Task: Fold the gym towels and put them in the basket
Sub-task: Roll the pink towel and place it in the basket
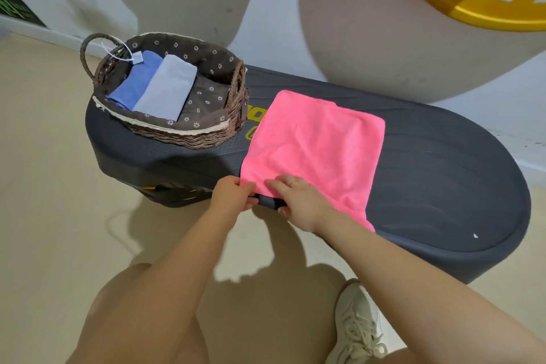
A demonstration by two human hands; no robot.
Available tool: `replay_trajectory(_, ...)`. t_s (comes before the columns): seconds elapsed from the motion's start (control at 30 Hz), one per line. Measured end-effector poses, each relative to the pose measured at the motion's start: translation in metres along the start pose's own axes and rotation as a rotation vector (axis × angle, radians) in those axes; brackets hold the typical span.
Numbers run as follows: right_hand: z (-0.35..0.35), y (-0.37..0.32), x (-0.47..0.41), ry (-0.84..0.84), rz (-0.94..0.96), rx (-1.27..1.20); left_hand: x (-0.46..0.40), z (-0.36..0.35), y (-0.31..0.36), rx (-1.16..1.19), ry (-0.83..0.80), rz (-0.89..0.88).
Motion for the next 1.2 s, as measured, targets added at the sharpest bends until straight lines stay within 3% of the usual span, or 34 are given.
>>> replay_trajectory(0.1,0.002,0.039,0.028,0.100,-0.093,0.064,0.005,-0.009,0.007,0.250,-0.001,0.127)
replay_trajectory(0.17,0.000,0.068,0.054,0.080,-0.248,0.127,0.008,-0.016,0.017,0.380,-0.035,0.155)
replay_trajectory(0.3,0.003,0.111,0.095,-0.073,-0.542,-0.022,0.018,-0.029,0.044,0.507,-0.147,0.117)
replay_trajectory(0.5,0.045,0.132,0.130,-0.005,-0.786,-0.088,0.040,-0.053,0.104,0.610,-0.325,0.017)
replay_trajectory(0.57,0.063,0.144,0.146,0.111,-0.924,-0.282,0.050,-0.059,0.126,0.660,-0.348,-0.019)
replay_trajectory(0.63,0.079,0.156,0.160,0.277,-1.015,-0.688,0.059,-0.063,0.148,0.709,-0.367,-0.057)
replay_trajectory(0.7,0.102,0.161,0.171,0.456,-0.997,-0.974,0.068,-0.066,0.168,0.770,-0.383,-0.093)
replay_trajectory(0.83,0.175,0.153,0.195,0.719,-0.763,-1.006,0.082,-0.061,0.207,0.866,-0.349,-0.155)
replay_trajectory(0.93,0.219,0.142,0.205,0.678,-0.497,-1.117,0.087,-0.052,0.236,0.830,-0.297,-0.290)
replay_trajectory(1.0,0.233,0.143,0.202,0.631,-0.430,-1.243,0.089,-0.050,0.250,0.807,-0.298,-0.364)
replay_trajectory(1.2,0.206,0.191,0.166,0.759,-0.835,-1.335,0.073,-0.082,0.249,0.657,-0.280,-0.276)
Point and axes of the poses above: each hand's wrist, its own x-axis away from the middle knuckle, its own z-axis out of the back of the hand, y = z × x, the point moved 5 cm from there along -x, towards the middle knuckle, and after that the axes turned 13 degrees about x, right-handed, at the moved point
